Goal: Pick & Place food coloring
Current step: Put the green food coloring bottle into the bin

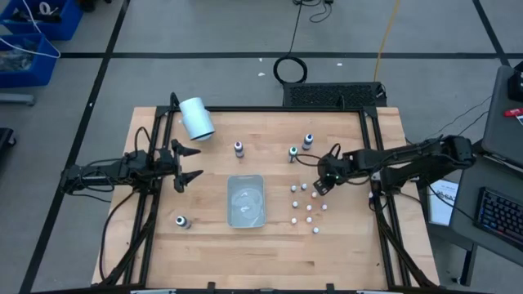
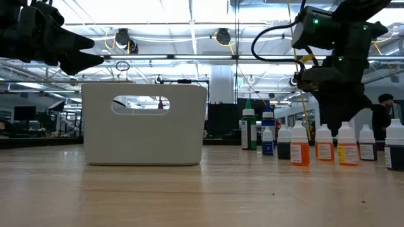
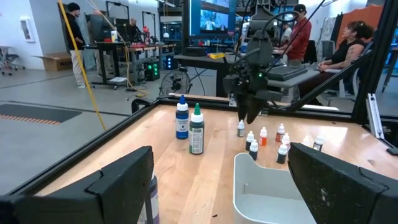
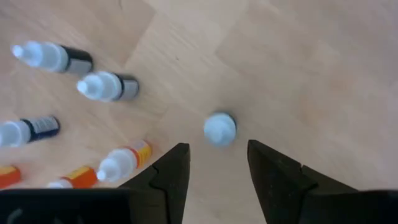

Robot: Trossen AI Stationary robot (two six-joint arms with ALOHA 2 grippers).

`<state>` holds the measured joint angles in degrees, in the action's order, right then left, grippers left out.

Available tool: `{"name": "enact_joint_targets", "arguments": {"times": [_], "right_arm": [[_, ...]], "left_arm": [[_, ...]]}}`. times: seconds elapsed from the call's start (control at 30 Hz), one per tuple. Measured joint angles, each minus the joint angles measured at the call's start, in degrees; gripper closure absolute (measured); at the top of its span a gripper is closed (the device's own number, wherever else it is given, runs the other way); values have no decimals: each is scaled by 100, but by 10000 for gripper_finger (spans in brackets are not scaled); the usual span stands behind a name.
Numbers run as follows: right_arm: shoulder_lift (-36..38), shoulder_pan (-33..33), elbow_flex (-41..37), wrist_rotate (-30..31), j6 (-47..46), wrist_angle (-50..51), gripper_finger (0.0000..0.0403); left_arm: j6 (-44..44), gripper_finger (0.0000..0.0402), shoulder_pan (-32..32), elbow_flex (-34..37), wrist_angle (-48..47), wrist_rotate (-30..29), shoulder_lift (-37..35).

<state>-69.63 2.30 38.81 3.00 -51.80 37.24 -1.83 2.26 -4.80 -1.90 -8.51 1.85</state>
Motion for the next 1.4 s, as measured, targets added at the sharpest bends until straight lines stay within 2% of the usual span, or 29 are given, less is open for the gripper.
{"name": "enact_joint_targets", "arguments": {"times": [0.37,0.83,1.4], "right_arm": [[-353,269,2,-8,394,-174,253],[-314,265,2,-10,454,-278,256],[-312,263,2,173,720,-292,359]], "left_arm": [[0,36,2,0,-5,-2,0],[2,36,2,0,-8,-2,2],[9,36,0,0,-8,-4,2]]}}
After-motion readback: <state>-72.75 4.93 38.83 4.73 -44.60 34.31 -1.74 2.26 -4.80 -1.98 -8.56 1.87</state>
